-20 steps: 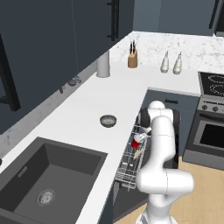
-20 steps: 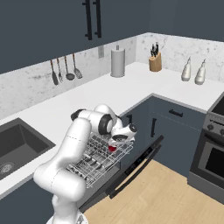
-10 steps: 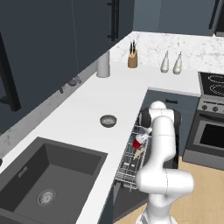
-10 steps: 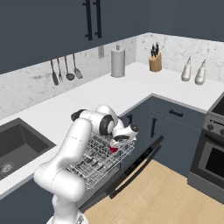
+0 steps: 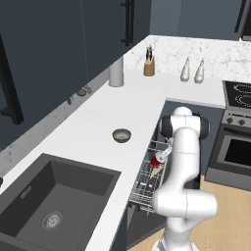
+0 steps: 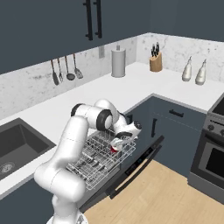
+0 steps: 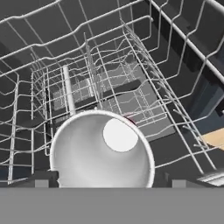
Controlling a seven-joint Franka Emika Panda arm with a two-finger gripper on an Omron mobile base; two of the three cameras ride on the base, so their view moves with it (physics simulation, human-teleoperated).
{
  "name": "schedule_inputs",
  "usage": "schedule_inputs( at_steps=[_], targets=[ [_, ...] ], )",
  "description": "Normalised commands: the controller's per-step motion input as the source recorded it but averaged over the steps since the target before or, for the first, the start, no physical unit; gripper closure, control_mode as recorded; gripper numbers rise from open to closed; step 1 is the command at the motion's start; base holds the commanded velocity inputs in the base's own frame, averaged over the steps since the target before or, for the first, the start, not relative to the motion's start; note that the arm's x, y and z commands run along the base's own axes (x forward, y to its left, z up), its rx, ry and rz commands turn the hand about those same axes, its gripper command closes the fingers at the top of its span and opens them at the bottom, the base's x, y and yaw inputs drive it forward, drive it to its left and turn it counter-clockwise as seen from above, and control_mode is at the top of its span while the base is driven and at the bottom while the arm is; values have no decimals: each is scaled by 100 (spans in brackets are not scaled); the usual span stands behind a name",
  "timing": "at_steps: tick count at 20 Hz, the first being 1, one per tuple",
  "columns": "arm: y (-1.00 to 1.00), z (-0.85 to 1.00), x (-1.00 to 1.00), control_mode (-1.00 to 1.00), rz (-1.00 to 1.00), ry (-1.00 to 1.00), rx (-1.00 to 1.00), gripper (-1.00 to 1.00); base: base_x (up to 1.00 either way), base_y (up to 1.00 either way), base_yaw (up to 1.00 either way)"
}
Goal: Pick up the cup and bowl from the counter, place them in the dishwasher, and close the dishwasher door.
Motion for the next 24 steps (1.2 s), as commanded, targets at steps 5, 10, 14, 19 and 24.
schedule_inputs(
  at_steps=[5, 10, 14, 19, 24],
  targets=[
    [2, 100, -43, -100, 0, -1, 4, -100, 0, 0, 0],
    [5, 100, -22, -100, 0, -1, 1, -100, 0, 0, 0],
    [1, 100, -2, -100, -3, 5, 6, -100, 0, 0, 0],
    [0, 99, -5, -100, -1, 0, 7, -100, 0, 0, 0],
    [26, 73, 0, -100, -1, 5, 9, -100, 0, 0, 0]
  ],
)
